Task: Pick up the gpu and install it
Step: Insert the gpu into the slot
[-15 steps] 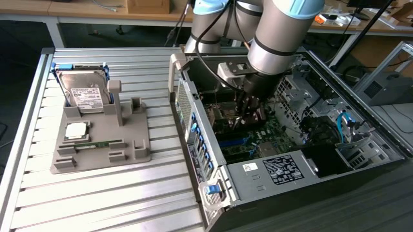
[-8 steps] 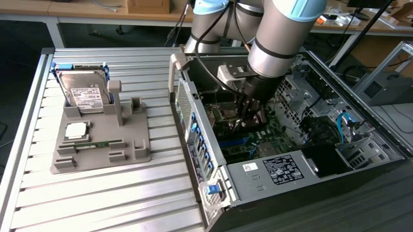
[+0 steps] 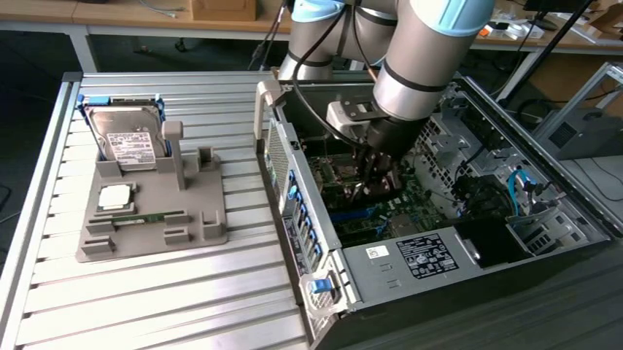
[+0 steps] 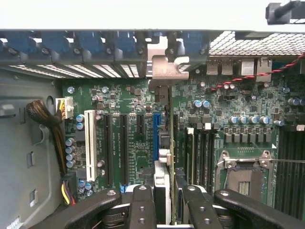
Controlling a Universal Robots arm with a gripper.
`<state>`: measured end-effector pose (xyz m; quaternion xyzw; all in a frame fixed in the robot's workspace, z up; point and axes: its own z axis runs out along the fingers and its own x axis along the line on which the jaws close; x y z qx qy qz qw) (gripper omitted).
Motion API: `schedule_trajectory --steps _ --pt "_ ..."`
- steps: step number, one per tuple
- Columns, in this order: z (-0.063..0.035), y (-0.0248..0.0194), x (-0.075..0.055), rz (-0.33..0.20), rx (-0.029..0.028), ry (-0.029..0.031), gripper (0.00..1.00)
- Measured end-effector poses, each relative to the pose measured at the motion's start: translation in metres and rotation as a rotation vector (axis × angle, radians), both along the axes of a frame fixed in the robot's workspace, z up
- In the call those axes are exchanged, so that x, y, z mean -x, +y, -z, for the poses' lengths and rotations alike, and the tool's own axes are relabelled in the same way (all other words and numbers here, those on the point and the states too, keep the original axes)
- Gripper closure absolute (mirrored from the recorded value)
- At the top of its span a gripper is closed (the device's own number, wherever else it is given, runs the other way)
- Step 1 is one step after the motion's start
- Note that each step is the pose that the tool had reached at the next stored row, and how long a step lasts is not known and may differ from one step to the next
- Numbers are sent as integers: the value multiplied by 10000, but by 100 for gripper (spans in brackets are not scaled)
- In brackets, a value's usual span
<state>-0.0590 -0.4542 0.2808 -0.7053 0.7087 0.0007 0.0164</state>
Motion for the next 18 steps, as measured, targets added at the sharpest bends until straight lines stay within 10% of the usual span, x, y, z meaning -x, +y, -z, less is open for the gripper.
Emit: schedule_trajectory --steps 18 --pt "5 -59 66 0 83 0 73"
